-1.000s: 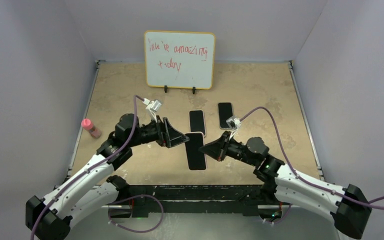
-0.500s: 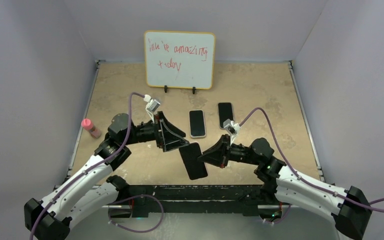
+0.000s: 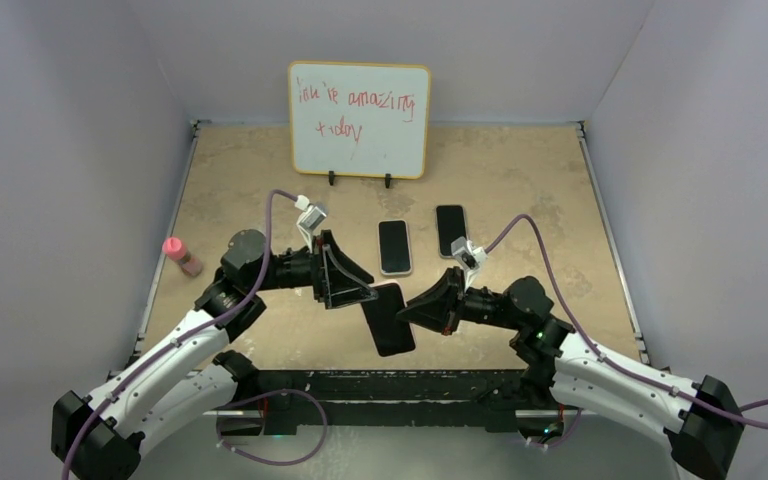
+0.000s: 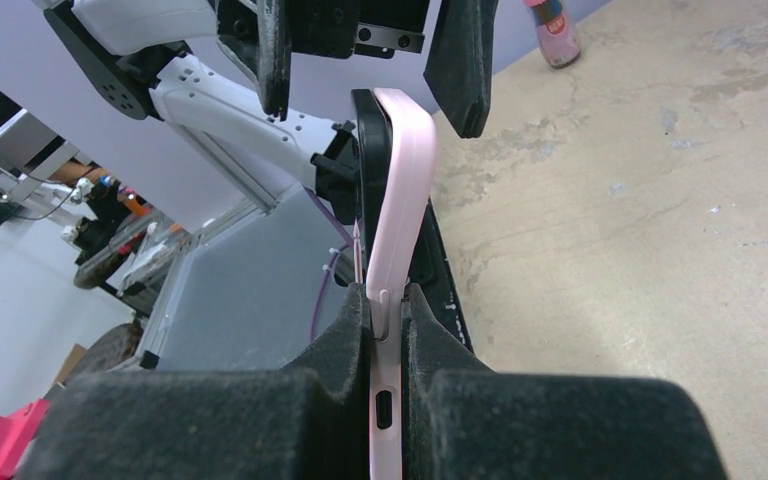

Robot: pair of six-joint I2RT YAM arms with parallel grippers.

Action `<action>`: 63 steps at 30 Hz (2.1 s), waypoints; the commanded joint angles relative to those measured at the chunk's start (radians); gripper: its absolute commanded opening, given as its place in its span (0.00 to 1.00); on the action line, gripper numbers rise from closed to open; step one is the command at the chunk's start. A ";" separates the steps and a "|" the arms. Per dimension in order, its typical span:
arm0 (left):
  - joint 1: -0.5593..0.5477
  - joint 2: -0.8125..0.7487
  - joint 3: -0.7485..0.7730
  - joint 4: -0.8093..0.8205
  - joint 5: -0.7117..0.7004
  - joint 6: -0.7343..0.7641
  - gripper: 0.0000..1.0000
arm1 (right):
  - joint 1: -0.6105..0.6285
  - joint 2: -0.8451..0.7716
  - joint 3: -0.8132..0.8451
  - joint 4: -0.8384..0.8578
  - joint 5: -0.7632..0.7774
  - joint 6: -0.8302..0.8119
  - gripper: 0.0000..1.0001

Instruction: Put the phone into the phone case

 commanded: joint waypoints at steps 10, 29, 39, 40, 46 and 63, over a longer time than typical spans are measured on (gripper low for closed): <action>0.005 -0.005 -0.017 0.052 0.017 0.035 0.00 | 0.003 -0.014 0.064 0.054 0.040 0.014 0.00; 0.005 0.025 -0.044 0.214 0.057 -0.005 0.00 | 0.003 0.114 0.095 0.076 0.114 0.226 0.15; 0.006 0.035 -0.048 0.141 0.041 0.019 0.00 | 0.002 0.148 0.115 0.104 0.172 0.233 0.07; 0.005 0.036 -0.046 0.127 0.031 0.022 0.00 | 0.003 0.153 0.115 0.109 0.172 0.231 0.00; 0.005 0.021 -0.028 0.068 -0.020 0.017 0.00 | 0.003 0.136 0.110 0.078 0.226 0.224 0.00; 0.006 0.000 0.035 -0.147 -0.123 0.058 0.75 | 0.003 0.058 0.080 0.039 0.457 0.325 0.00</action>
